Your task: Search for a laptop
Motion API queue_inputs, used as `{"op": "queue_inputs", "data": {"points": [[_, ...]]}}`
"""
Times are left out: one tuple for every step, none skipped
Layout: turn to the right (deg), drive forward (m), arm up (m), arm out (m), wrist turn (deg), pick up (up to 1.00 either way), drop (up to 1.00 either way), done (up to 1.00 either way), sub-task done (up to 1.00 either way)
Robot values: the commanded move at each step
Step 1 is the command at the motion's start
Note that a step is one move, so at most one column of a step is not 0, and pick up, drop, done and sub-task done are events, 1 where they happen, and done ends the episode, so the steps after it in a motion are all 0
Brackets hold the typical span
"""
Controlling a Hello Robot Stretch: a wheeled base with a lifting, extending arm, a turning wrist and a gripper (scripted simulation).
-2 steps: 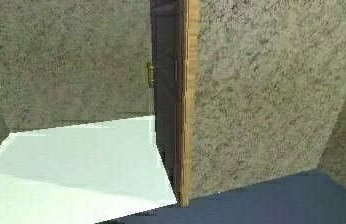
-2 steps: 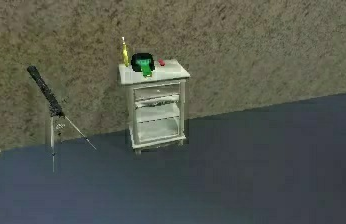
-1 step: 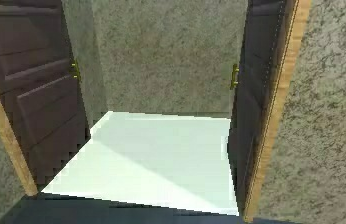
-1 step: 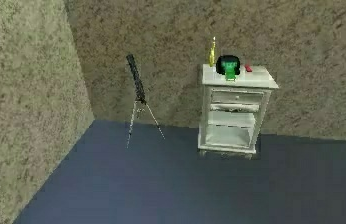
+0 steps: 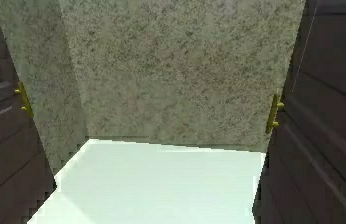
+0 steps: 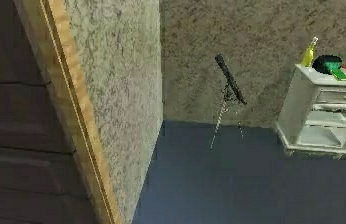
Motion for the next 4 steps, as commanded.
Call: {"op": "queue_inputs", "data": {"points": [[0.0, 1.0, 0.0, 0.0, 0.0, 0.0, 0.0, 0.0, 0.0], [-3.0, 0.0, 0.0, 0.0, 0.0, 0.0, 0.0, 0.0, 0.0], [0.0, 0.6, 0.0, 0.0, 0.0, 0.0, 0.0, 0.0, 0.0], [45.0, 0.0, 0.0, 0.0, 0.0, 0.0, 0.0, 0.0, 0.0]]}}
